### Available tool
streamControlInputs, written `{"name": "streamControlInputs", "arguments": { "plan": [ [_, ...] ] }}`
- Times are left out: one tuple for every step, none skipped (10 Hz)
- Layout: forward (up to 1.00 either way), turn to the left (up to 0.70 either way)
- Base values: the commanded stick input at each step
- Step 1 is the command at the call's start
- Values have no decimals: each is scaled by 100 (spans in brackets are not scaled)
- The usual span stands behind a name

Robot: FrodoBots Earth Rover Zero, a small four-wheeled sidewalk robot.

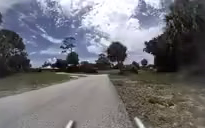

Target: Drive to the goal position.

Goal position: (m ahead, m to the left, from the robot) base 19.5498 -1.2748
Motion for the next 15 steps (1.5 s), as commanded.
{"name": "streamControlInputs", "arguments": {
  "plan": [
    [85, 0],
    [85, 0],
    [85, 0],
    [85, 0],
    [85, 0],
    [85, 0],
    [85, 0],
    [85, 0],
    [85, 0],
    [85, 0],
    [85, 0],
    [85, 0],
    [85, 0],
    [85, 0],
    [85, 0]
  ]
}}
